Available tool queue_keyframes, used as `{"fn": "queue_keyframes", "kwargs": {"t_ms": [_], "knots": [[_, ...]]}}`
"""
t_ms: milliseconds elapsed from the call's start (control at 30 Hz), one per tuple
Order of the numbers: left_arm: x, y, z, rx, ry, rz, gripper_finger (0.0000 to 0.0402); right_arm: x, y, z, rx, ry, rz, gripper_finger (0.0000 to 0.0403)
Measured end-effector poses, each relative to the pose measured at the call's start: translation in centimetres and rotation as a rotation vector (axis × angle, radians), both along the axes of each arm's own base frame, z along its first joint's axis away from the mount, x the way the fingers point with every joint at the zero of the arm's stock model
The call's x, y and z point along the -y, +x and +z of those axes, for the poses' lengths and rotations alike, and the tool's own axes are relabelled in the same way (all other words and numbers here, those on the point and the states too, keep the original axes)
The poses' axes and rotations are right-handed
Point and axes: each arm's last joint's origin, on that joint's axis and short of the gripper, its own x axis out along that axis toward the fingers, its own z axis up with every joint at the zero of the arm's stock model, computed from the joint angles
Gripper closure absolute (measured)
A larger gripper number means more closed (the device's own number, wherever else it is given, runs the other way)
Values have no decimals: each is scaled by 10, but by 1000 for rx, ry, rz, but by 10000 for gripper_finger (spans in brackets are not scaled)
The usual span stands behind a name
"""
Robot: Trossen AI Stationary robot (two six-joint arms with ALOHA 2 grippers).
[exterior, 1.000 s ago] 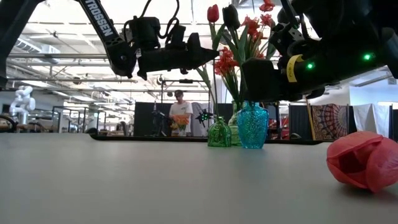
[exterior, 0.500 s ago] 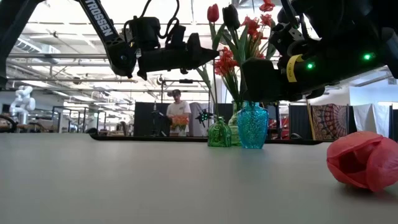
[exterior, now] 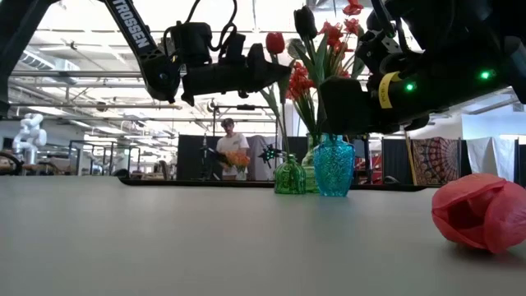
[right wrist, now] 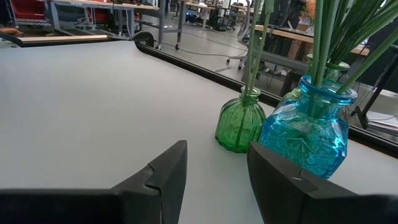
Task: Sort flowers into vase by color
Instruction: Put the left pink flower into the bottom green vase
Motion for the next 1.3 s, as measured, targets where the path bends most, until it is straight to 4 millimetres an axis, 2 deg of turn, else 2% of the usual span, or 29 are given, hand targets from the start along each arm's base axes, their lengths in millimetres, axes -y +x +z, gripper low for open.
{"fn": "queue_keyframes", "kwargs": {"t_ms": [467,833,1033,1300], "knots": [[-1,3,-18,-178,-49,3,303,0,0,0,0,1,0,243],[1,3,-19,-231,-62,1,303,-1,0,-1,-8,20,23,243],[4,-6,-12,-380,-79,23,303,-1,1,-1,-7,22,25,243],[13,-20,7,-480,-97,62,303,-1,1,0,-4,23,25,243]]}}
